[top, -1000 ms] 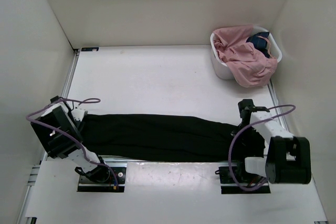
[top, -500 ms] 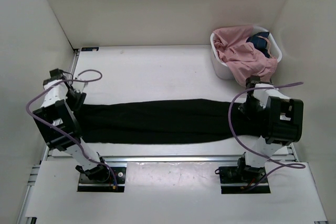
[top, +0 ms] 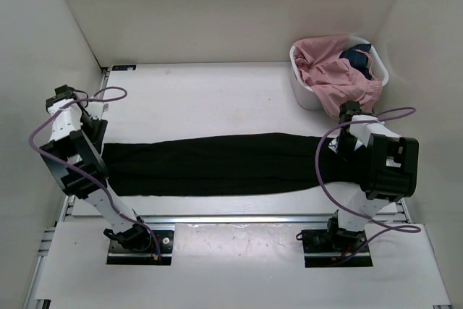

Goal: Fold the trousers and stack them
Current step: Fold the trousers

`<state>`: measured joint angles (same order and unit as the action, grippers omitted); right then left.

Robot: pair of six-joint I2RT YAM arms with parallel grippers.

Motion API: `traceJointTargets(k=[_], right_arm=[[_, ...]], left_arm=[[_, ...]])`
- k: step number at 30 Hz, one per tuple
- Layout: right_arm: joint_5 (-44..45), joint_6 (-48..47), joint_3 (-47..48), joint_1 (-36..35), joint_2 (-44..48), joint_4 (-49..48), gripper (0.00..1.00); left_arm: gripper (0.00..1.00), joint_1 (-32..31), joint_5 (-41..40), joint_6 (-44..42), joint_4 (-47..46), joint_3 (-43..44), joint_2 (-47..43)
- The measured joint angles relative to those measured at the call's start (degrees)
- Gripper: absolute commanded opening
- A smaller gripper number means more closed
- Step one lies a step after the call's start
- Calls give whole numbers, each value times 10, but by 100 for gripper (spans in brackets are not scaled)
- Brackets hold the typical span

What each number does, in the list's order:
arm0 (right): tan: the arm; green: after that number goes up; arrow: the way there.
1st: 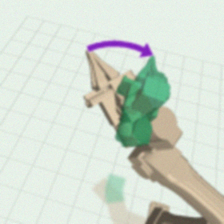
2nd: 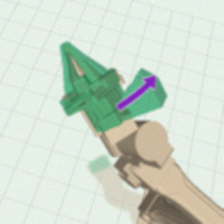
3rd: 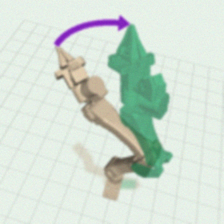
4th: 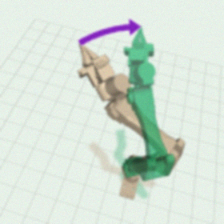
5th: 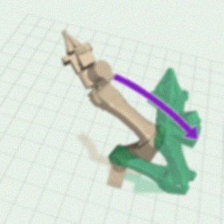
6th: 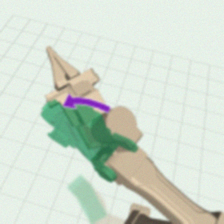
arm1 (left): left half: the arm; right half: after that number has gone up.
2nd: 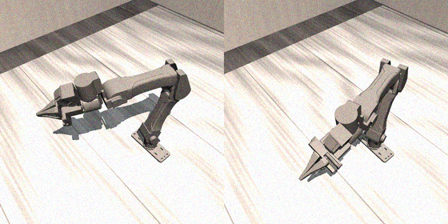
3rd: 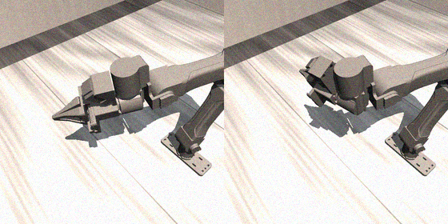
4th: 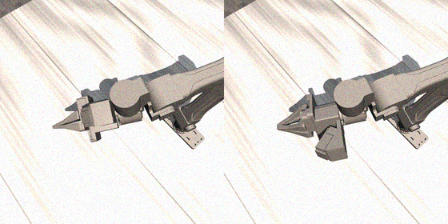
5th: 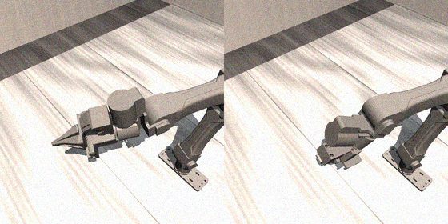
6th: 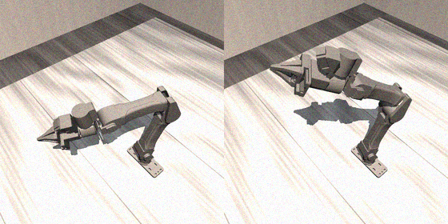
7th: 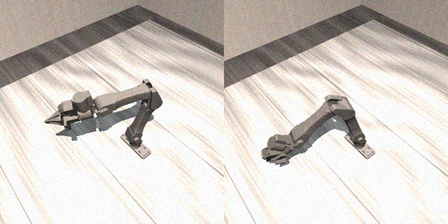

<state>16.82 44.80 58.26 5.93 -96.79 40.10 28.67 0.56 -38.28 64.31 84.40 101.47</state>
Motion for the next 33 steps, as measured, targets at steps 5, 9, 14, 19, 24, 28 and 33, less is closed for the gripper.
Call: traceJointTargets(k=[5, 9, 14, 19, 24, 28, 33], right_arm=[[2, -18, 0, 0, 18, 0, 0], [7, -20, -12, 0, 37, -3, 0], [23, -22, -24, 0, 46, 2, 0], [30, -22, -26, 0, 50, 3, 0], [43, -24, -26, 0, 57, 3, 0], [45, -24, -26, 0, 58, 3, 0], [47, -24, -27, 0, 58, 4, 0]], left_arm=[[63, 18, -49, 7, -43, 1, 86], [63, 18, -80, 7, -51, 1, 132], [48, 23, -82, 7, -49, 1, 149], [14, 25, -71, 6, -41, 7, 159], [14, 26, -57, 8, -23, 23, 177], [37, 29, -50, 9, -13, 47, 183], [44, 30, -41, 14, -9, 73, 183]])
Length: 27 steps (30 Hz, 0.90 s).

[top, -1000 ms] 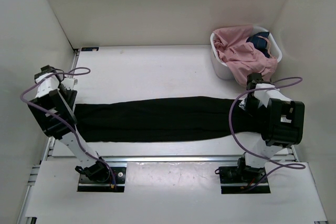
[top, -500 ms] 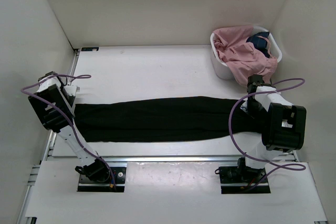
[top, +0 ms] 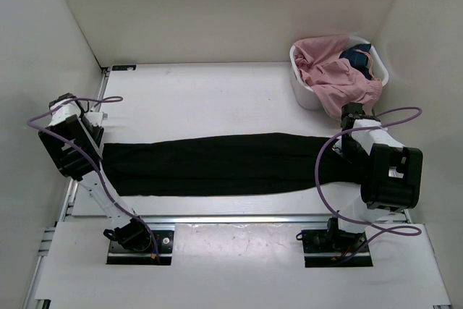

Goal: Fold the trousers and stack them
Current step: Fold the trousers

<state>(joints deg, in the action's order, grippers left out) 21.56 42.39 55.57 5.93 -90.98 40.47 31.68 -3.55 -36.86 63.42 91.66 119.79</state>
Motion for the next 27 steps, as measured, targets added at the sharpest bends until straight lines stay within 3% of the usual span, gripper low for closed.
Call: traceJointTargets(k=[13, 16, 17, 18, 27], right_arm=[[7, -10, -2, 0, 0, 0, 0], [8, -10, -2, 0, 0, 0, 0], [8, -10, -2, 0, 0, 0, 0], [8, -10, -2, 0, 0, 0, 0], [8, -10, -3, 0, 5, 0, 0]], left_arm=[[45, 0, 26, 3, 27, -1, 17], [37, 0, 16, 12, 26, 1, 38], [19, 0, 14, 15, 28, 1, 39], [14, 0, 14, 21, 30, 1, 39], [14, 0, 8, 25, 28, 0, 34]])
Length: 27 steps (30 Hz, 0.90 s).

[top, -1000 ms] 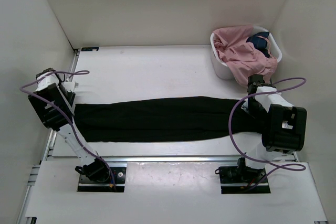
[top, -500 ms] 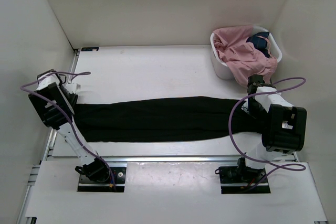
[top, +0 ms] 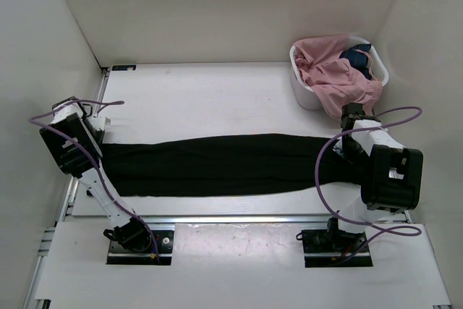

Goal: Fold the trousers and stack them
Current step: Fold the trousers

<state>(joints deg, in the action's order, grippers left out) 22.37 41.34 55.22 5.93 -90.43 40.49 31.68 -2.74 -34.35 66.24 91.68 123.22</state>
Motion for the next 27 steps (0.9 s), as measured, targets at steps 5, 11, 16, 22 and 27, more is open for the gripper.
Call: traceJointTargets(k=[5, 11, 16, 22, 27], right_arm=[[0, 0, 0, 0, 0, 0, 0], [0, 0, 0, 0, 0, 0, 0], [0, -3, 0, 0, 0, 0, 0], [0, -10, 0, 0, 0, 0, 0], [0, -12, -5, 0, 0, 0, 0]], left_arm=[[25, -4, -10, 4, -11, -5, -27], [30, -11, -21, 5, -27, -5, -73], [20, -14, -29, 5, -36, -25, -69], [14, -14, -35, 6, -35, -29, -55], [14, -16, -17, 6, -48, -9, -63]])
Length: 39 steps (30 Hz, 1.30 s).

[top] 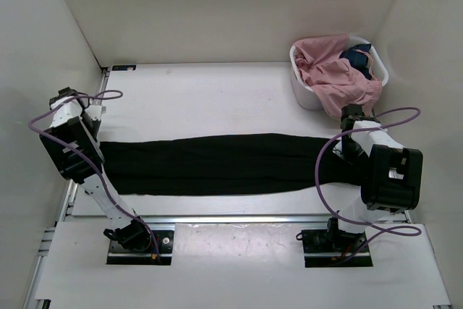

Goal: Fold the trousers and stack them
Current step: Fold the trousers

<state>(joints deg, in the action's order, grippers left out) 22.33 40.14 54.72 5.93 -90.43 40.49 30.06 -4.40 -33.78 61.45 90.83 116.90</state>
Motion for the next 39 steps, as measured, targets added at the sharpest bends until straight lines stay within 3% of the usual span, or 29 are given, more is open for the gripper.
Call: traceJointTargets(k=[8, 12, 14, 18, 22, 27, 31, 32, 34, 35, 39], right_arm=[[0, -1, -3, 0, 0, 0, 0], [0, -5, -3, 0, 0, 0, 0], [0, -11, -3, 0, 0, 0, 9], [-4, -38, -2, 0, 15, 0, 28], [-14, -67, 7, 0, 63, 1, 30], [-28, -92, 29, 0, 106, 1, 30], [-45, -96, 24, 0, 113, 5, 30], [-48, -95, 19, 0, 115, 4, 30], [-57, -92, 1, 0, 120, 3, 30], [-60, -90, -8, 0, 122, 3, 30], [-75, -82, -53, 0, 122, 2, 30]], left_arm=[[14, -8, 32, -1, -35, 14, -44], [41, -8, 32, 1, -37, 14, -35], [48, -8, 26, 4, -37, 14, -29], [62, -8, 10, 8, -37, 14, -31], [63, -8, 3, 7, -44, -18, -69], [63, -7, -5, 9, -41, -99, -114], [57, -5, -5, 22, -43, -124, -81], [54, -5, -5, 26, -45, -124, -70], [23, -5, -5, 34, -50, -124, -56], [14, -5, -6, 36, -52, -125, -52], [14, -5, -14, 28, -65, -147, -63]])
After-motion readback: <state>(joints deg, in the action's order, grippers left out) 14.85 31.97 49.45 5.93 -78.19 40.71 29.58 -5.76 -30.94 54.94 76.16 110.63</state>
